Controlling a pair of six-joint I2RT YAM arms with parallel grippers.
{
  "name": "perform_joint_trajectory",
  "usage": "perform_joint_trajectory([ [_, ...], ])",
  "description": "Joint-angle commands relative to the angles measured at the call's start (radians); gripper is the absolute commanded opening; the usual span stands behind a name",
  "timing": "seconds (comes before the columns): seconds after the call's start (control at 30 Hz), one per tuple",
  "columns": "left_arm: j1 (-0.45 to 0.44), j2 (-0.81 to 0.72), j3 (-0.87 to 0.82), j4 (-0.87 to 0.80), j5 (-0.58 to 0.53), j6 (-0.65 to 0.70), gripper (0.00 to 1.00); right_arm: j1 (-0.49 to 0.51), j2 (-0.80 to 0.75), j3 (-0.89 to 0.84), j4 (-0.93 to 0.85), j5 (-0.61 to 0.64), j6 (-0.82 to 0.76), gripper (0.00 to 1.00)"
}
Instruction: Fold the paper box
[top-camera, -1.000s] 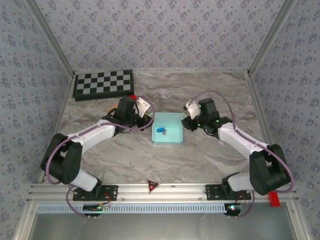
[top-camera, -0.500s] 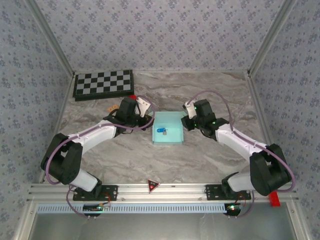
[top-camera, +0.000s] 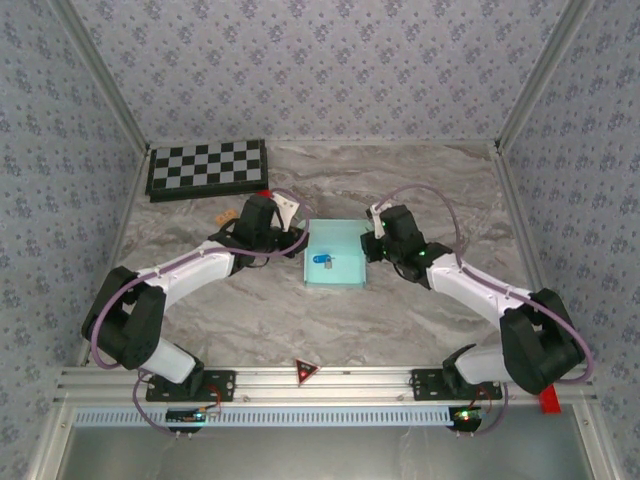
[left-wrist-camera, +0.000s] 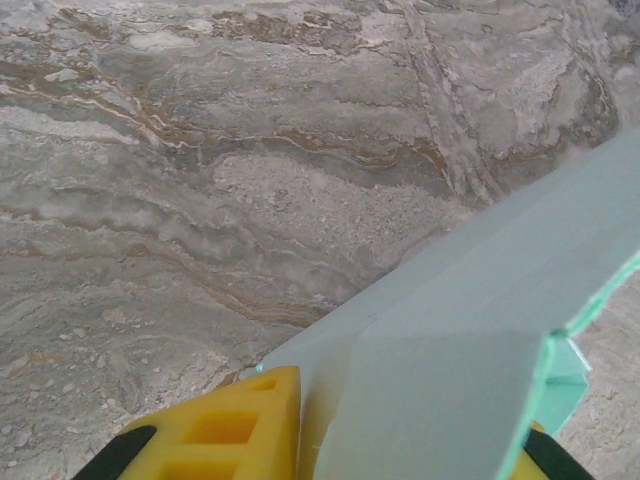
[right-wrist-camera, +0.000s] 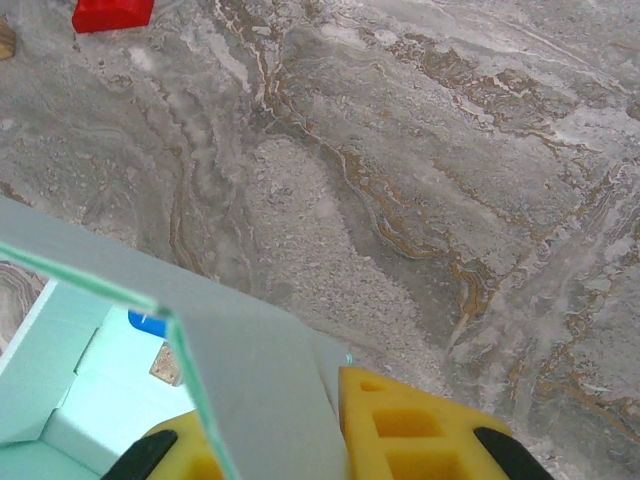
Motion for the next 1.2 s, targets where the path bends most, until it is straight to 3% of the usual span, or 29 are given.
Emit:
perform_joint_trajectory([
  [0.0,-0.008,0.016,0.016,0.031,-0.032,-0.063,0.23,0.021,-0.020,-0.019,0.056,0.061,0.063,0.15],
  [0.57,-0.046,0.037,0.019,0.070,-0.190,-0.203,0.22,0.136,-0.027,-0.082,0.223,0.304,0.157,0.15],
  [1.17,-0.060,0.074,0.029,0.172,-0.278,-0.276,0.22,0.178,0.086,-0.077,0.410,0.447,0.193,0.14],
])
